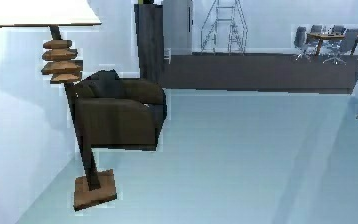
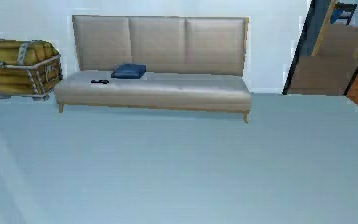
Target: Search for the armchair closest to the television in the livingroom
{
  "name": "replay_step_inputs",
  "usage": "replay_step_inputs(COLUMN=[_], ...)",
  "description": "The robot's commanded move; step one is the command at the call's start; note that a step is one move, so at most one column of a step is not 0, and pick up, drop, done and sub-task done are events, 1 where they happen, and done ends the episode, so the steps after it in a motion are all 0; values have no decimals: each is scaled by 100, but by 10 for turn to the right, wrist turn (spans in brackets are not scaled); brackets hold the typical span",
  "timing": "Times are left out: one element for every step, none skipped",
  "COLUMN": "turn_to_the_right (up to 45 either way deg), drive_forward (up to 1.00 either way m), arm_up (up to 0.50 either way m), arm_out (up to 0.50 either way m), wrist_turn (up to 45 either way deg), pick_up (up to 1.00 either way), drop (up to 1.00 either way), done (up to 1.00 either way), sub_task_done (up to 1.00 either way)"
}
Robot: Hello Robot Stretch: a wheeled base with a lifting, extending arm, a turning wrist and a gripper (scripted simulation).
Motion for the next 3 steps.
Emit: replay_step_inputs(turn_to_the_right=[30, 0, 0], drive_forward=[0, 100, 30], arm_up=[0, 0, 0], arm_out=[0, 0, 0], wrist_turn=[0, 0, 0], pick_up=[0, 0, 0], drop=[0, 0, 0], done=[0, 0, 0], sub_task_done=[0, 0, 0])
